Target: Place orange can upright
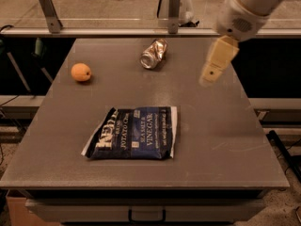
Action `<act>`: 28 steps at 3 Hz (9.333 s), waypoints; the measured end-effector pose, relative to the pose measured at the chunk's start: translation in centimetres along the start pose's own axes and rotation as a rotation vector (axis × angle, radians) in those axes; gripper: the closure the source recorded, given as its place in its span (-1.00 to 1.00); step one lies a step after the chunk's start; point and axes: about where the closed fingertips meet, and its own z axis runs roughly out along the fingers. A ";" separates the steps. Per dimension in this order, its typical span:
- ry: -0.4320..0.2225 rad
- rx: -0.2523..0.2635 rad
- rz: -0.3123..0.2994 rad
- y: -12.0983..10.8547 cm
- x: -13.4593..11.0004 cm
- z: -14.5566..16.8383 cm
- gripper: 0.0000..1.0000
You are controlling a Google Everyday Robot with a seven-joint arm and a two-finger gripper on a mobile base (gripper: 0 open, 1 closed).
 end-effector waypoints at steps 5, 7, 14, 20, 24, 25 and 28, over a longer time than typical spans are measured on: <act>-0.177 0.031 0.390 -7.5 -8.5 6.7 -1.00; -0.265 0.066 0.731 -12.3 -12.8 10.8 -1.00; 0.143 0.108 1.437 -14.4 -14.1 21.4 0.90; -0.505 -0.081 0.705 -10.0 -19.0 7.1 1.00; -0.836 0.015 0.245 -2.0 -22.1 8.9 1.00; -0.980 0.003 0.215 -2.2 -21.5 9.0 1.00; -1.024 -0.134 0.030 -1.8 -19.4 12.4 0.66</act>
Offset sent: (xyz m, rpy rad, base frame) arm 0.0549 0.0353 -0.0060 0.0784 0.0067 -0.1080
